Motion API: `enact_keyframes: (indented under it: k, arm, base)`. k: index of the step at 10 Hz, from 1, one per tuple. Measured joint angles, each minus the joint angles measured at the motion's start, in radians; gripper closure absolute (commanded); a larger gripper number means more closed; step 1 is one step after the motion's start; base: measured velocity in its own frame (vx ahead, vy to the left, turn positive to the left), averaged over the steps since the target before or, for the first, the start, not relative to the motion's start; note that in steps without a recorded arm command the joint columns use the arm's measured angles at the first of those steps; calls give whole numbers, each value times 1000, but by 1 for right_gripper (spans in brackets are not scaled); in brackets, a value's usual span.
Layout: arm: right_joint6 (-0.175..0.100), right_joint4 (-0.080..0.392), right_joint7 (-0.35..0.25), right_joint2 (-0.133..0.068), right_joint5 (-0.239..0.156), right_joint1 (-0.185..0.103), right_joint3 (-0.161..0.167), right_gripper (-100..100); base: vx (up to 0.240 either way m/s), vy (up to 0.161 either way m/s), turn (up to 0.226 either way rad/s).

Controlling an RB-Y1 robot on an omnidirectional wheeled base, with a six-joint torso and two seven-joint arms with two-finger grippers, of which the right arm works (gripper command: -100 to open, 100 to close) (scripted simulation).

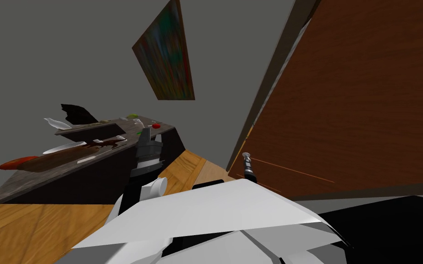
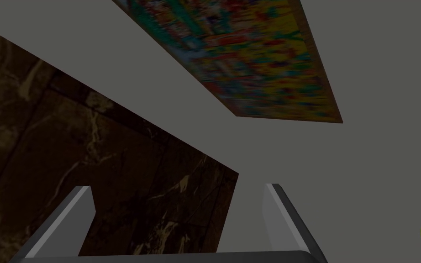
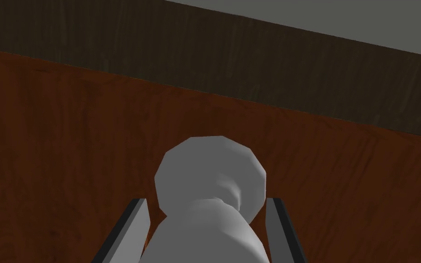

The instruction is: Pull the door open

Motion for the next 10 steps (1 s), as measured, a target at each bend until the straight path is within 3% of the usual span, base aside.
enact_keyframes:
  k: [10]
  arm:
    - [0,37,-230,-9,-25,-44,16,100]
  base:
    - [-39,2,19]
